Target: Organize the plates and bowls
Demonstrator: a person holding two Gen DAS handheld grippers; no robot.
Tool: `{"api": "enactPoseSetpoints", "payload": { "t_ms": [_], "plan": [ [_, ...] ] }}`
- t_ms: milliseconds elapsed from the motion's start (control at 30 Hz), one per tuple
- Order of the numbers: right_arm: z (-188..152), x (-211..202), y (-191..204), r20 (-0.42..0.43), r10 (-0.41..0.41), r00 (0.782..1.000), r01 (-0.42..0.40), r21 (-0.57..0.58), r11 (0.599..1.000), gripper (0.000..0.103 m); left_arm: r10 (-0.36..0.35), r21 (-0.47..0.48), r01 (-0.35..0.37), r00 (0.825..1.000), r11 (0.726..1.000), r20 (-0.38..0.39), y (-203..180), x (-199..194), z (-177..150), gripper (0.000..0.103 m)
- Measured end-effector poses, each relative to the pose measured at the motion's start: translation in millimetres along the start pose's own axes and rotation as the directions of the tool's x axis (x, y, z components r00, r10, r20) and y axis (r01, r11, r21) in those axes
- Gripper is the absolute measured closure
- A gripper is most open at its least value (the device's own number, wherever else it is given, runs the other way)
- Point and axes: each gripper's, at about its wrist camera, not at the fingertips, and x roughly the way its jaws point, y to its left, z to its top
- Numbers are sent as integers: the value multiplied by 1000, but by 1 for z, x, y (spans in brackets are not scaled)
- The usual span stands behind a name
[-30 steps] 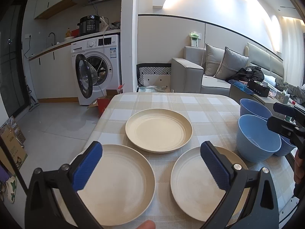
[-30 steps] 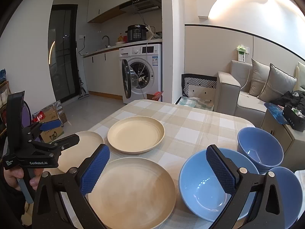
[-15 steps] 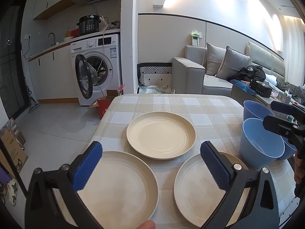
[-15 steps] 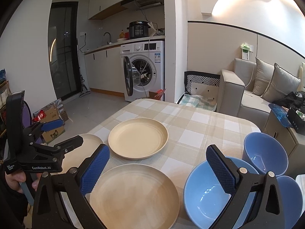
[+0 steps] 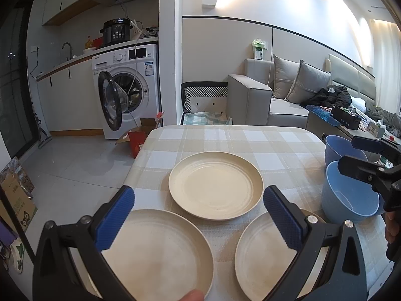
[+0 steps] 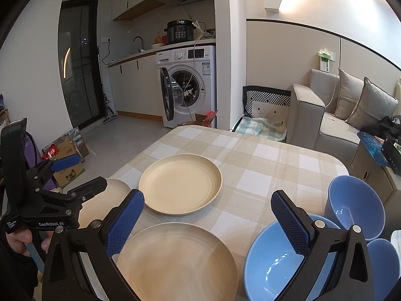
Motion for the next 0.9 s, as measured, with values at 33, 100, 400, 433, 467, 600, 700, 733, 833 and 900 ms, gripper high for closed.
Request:
{"api": "enactPoseSetpoints", "payload": {
  "t_ms": [33, 100, 400, 433, 467, 600, 700, 733, 833, 900],
  "plan": [
    [1, 2, 0, -3, 0, 1000, 0, -1, 1000, 0, 0, 0, 0, 1000, 1000, -1, 1, 1, 1, 0],
    [4, 5, 0, -8, 0, 1000, 0, -1, 1000, 0, 0, -1, 0, 1000, 1000, -1, 1, 2, 2, 0],
    [15, 22, -4, -38, -8, 999, 9, 34, 999, 0, -6, -18, 6, 1000, 1000, -12, 8, 12, 10, 0],
    [16, 24, -5, -40, -8, 999, 10, 38, 999, 0, -5, -15, 5, 1000, 1000, -14, 8, 14, 10, 0],
    [17, 26, -6, -41, -9, 999, 11, 41, 999, 0, -2, -13, 2, 1000, 1000, -15, 9, 15, 11, 0],
    [22, 34, -10, -56, -22, 998, 25, 54, 998, 0, 1, -20, -1, 1000, 1000, -23, 12, 21, 15, 0],
    [25, 41, -13, -71, -31, 997, 36, 63, 997, 0, 5, -27, -5, 1000, 1000, -29, 14, 25, 17, 0],
    [26, 44, -14, -78, -33, 996, 39, 67, 997, 0, 7, -30, -8, 999, 1000, -31, 16, 27, 18, 0],
    [27, 52, -15, -96, -37, 995, 44, 73, 996, 0, 11, -43, -13, 999, 999, -42, 20, 32, 22, 0],
    [27, 59, -15, -108, -35, 994, 43, 74, 996, 0, 12, -48, -15, 999, 999, -50, 23, 36, 22, 0]
  ]
}}
